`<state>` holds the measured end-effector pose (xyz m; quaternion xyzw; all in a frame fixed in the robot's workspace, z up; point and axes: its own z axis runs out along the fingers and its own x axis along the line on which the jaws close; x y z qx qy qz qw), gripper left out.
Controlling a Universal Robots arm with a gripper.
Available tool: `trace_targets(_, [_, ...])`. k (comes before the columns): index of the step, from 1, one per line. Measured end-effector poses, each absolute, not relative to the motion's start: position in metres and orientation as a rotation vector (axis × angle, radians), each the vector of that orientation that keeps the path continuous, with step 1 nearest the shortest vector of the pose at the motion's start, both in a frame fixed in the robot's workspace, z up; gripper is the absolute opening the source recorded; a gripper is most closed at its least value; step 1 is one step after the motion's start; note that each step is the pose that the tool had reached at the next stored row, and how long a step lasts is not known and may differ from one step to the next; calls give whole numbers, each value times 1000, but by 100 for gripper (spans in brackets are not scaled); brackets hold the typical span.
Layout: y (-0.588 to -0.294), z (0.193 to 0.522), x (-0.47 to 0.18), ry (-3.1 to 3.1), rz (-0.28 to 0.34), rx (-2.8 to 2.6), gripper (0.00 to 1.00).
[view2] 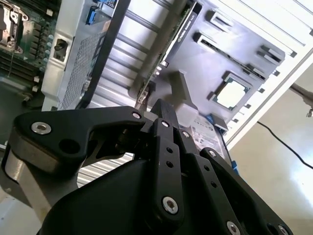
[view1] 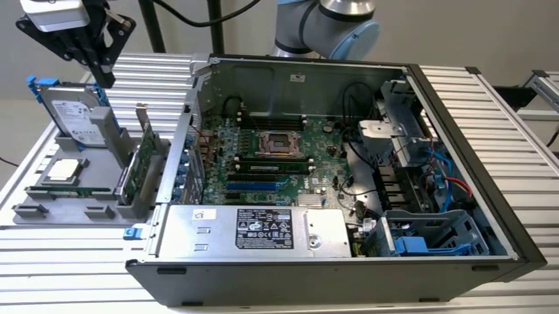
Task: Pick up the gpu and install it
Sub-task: 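Reach for the gpu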
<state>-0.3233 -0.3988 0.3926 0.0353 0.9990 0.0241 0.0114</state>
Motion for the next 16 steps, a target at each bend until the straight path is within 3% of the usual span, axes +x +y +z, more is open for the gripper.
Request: trace_targets(16, [-399, 393, -325, 3116, 75, 110, 0])
